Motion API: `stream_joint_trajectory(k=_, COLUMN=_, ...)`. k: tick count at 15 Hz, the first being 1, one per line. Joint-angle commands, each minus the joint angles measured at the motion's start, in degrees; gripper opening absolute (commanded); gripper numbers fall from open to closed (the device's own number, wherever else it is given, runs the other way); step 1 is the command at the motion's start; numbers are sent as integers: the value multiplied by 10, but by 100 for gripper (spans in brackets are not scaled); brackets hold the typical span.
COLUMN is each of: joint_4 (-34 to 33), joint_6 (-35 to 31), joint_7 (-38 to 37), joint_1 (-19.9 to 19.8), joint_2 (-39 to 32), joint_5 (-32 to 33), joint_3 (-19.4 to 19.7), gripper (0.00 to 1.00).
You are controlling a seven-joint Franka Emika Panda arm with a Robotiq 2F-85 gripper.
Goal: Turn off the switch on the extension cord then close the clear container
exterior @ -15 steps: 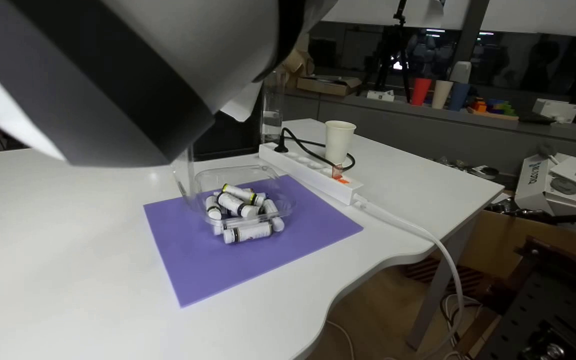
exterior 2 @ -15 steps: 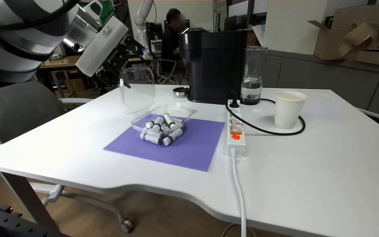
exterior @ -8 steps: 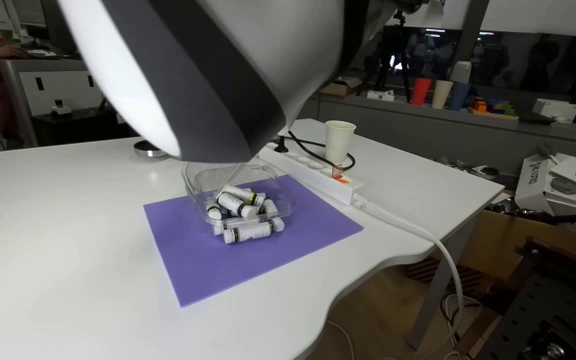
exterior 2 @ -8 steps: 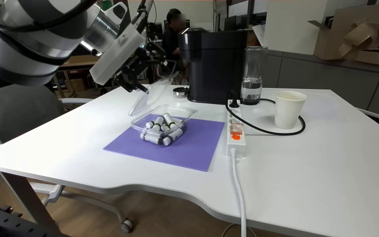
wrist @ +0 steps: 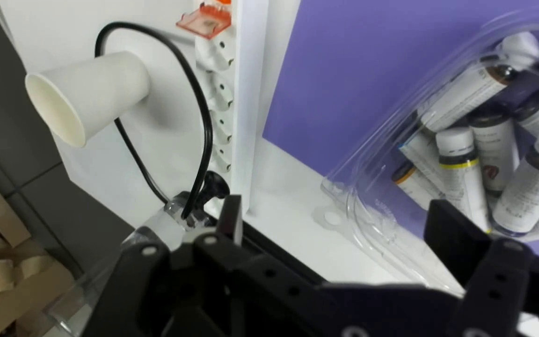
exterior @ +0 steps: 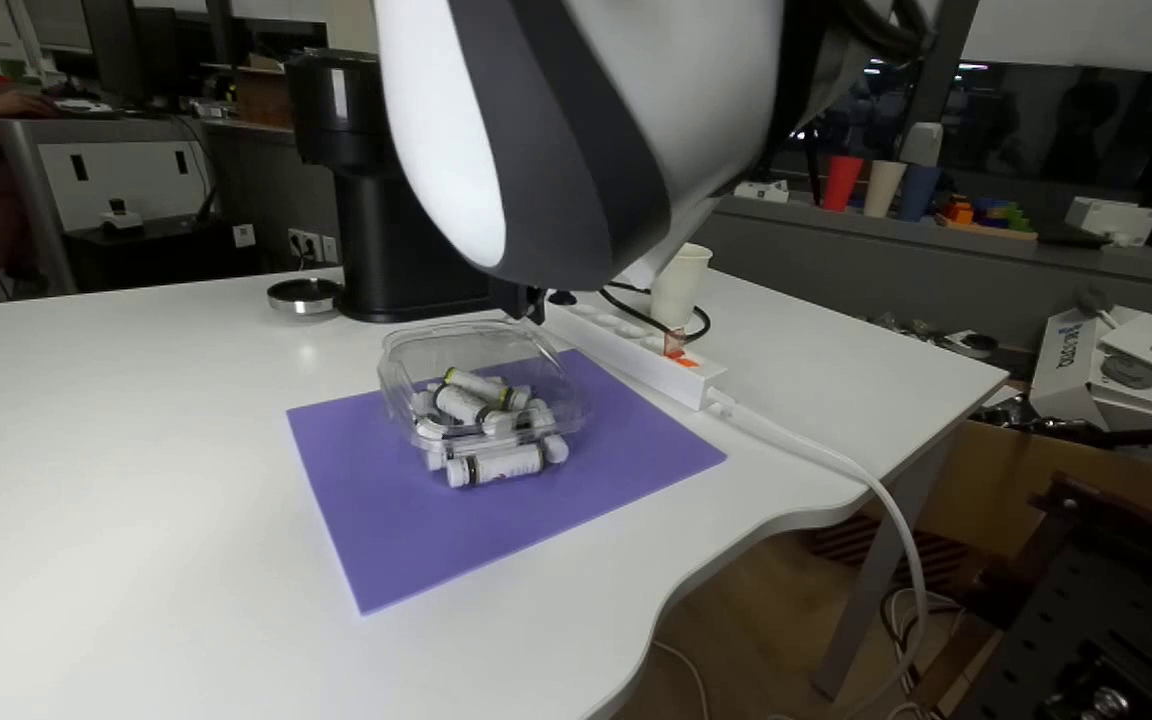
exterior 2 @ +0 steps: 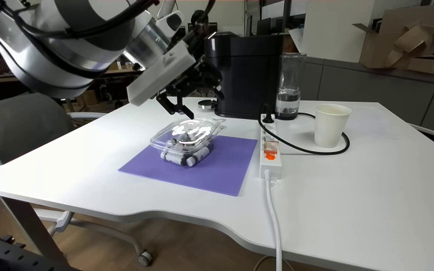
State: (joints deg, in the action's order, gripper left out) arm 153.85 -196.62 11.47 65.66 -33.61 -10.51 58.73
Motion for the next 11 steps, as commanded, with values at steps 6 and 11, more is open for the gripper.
stream_joint_trajectory(k=6, joint_4=9, joint_6=130, joint_7=22, joint_1=-232, joint_2=234, joint_5=105, joint_3=-133, gripper=100)
stream_joint_trajectory(k=11, joint_4=16, joint_6=248, joint_7=103, joint_1=-312, joint_2=341, joint_5=91, joint_3=-200, gripper=100)
